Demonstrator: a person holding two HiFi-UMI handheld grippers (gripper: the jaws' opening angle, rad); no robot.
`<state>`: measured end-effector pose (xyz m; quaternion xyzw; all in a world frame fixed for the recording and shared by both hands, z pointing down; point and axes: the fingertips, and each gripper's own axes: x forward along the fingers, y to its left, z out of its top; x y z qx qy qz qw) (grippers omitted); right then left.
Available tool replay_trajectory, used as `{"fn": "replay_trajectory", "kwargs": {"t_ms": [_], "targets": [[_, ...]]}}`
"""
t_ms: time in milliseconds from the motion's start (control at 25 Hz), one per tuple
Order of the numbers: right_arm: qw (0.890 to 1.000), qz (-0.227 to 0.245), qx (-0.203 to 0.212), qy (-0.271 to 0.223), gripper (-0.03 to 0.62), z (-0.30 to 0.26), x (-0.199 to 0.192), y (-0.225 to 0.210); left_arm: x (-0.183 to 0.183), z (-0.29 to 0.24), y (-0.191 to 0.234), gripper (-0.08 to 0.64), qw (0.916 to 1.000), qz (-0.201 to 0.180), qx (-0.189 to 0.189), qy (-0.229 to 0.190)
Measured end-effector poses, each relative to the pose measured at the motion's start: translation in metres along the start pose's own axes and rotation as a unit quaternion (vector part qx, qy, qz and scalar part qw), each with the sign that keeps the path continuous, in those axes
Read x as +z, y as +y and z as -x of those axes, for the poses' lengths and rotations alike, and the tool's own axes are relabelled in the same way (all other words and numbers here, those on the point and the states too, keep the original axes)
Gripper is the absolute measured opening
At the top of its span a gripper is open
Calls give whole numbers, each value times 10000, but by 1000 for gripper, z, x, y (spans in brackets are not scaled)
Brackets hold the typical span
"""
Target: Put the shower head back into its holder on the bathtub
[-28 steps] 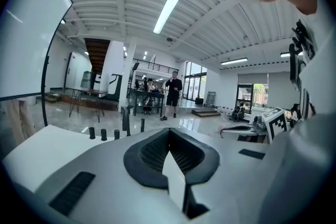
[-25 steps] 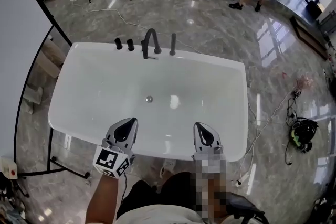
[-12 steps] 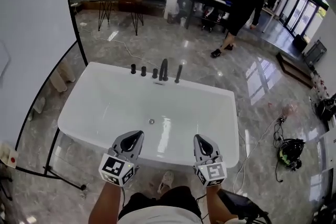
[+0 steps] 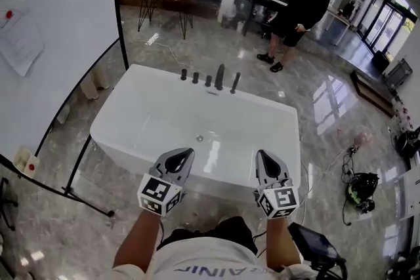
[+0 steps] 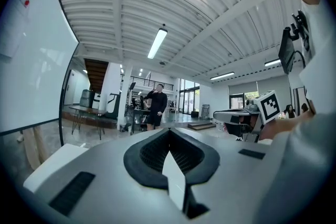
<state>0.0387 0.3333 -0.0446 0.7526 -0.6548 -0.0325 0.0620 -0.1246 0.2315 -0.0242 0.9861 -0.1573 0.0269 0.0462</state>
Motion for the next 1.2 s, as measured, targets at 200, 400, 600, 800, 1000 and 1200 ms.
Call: {"fn": "replay_trajectory", "kwargs": {"t_ms": [200, 400, 600, 800, 1000, 1200], "targets": [[9999, -62, 24, -137, 11, 18, 21, -5, 26, 19, -11, 17, 9997, -186, 168, -82], [9996, -17, 17, -284, 11, 44, 29, -39, 37, 3, -41, 17, 9992, -267, 288, -104], [9993, -102, -106, -342, 11, 91, 23, -91, 34, -32, -103, 17, 9993, -338, 123, -31], [9992, -159, -95, -363, 11, 117, 9, -140, 34, -64, -149, 17, 9989, -419, 179, -57], [9994, -94, -49, -325, 11, 127, 1, -169, 27, -89, -173, 17, 9990, -407, 162, -24], [9995, -13, -46, -317, 11, 117, 11, -143, 31, -70, -156, 17, 9990, -437, 62, -31]]}}
